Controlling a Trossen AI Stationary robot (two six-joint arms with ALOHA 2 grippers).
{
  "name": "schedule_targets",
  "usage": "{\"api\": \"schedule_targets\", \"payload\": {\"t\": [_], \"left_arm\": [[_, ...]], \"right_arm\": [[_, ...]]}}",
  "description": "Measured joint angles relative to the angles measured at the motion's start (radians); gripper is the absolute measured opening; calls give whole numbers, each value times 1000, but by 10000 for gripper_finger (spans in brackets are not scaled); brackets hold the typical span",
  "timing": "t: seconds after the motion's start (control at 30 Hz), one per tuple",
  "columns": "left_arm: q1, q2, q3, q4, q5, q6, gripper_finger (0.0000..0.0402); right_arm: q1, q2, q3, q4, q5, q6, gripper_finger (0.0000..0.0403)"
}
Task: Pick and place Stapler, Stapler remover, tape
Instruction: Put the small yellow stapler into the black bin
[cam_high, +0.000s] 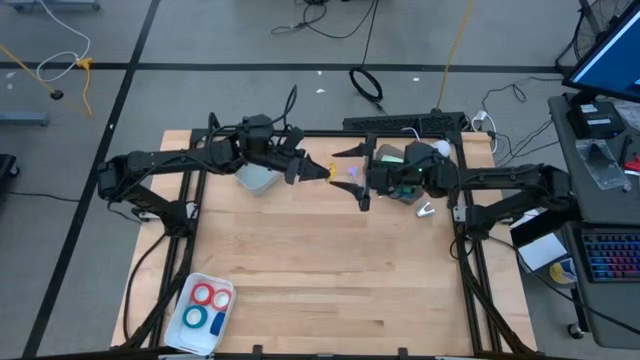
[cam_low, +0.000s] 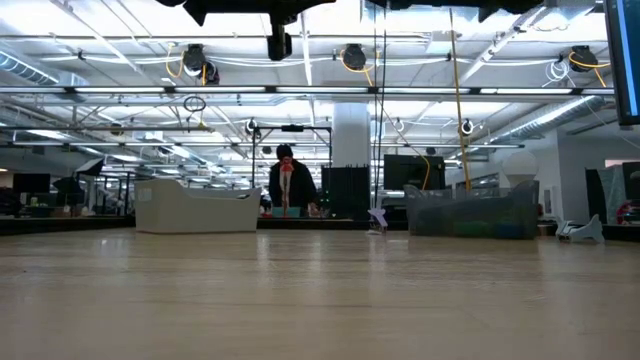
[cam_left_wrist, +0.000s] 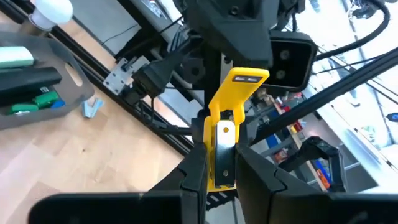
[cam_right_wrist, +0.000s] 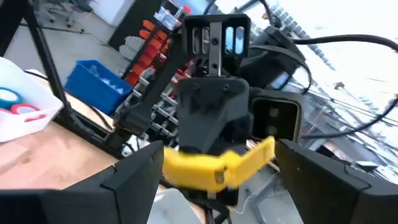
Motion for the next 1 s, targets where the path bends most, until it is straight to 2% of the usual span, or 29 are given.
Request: {"api": "schedule_targets", "payload": {"t": [0.33,0.67,1.0], "left_arm": [[-13,0,0,-5,28,-20,63],[0,0,0,8,119,-123,63],[26,-1,0,3,150,-202,63]], "right_arm": [[24,83,99,-83,-17,-28,306],[44,85,100,-105,7,-52,305],[74,84,100,-106,51,-108,291]]}}
